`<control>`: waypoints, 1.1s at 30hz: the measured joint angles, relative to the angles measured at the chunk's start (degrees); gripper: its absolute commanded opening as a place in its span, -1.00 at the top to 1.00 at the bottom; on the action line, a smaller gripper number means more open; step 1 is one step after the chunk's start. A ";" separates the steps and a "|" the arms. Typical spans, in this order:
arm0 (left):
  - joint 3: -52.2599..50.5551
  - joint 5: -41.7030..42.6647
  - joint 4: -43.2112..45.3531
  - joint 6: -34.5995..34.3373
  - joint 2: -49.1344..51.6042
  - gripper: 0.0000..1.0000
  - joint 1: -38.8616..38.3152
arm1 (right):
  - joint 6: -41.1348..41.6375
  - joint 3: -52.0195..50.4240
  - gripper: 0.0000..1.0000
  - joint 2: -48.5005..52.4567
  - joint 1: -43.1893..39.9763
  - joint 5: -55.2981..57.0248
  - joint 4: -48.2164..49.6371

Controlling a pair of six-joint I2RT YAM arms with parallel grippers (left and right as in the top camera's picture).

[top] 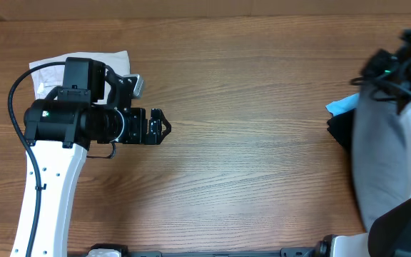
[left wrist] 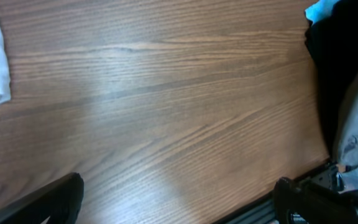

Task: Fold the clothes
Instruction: 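Grasp the grey shorts with the right gripper and drag them leftward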

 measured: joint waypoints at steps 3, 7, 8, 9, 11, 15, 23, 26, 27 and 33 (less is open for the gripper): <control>1.81 -0.02 -2.32 0.28 0.00 -1.00 0.98 | -0.04 0.11 0.92 0.00 7.32 -1.75 -1.05; 5.77 -0.61 -5.44 1.25 0.00 -0.99 2.58 | 0.00 0.11 0.91 0.00 18.97 -2.51 -1.20; 7.19 -1.40 -6.47 1.29 0.04 -1.00 2.82 | 0.02 0.11 0.89 0.00 21.94 -2.47 -1.18; 8.07 -1.97 -7.02 1.29 0.04 -1.00 2.95 | 0.07 0.11 0.80 0.00 24.46 -2.43 -1.18; 10.03 -3.43 -7.98 1.31 0.04 -1.00 3.02 | 0.20 0.11 0.08 0.02 29.86 -2.01 -1.22; 12.61 -5.49 -8.33 1.46 0.04 -1.00 3.02 | 0.07 0.20 -0.25 0.02 39.12 0.20 -1.38; 12.74 -6.73 -7.76 1.49 0.09 -1.00 2.95 | 2.25 0.37 -0.36 0.02 38.75 9.77 -6.60; 11.52 -6.40 -4.13 1.40 0.09 -0.73 2.21 | 4.15 0.37 -0.35 0.02 32.87 11.56 -9.09; 10.43 -6.16 -2.45 1.40 0.09 -0.37 1.55 | 4.83 0.42 -0.34 0.02 30.67 11.80 -9.81; 0.66 -4.33 10.36 1.14 4.35 0.85 -7.76 | 6.88 0.42 -0.25 0.00 17.53 6.25 -13.38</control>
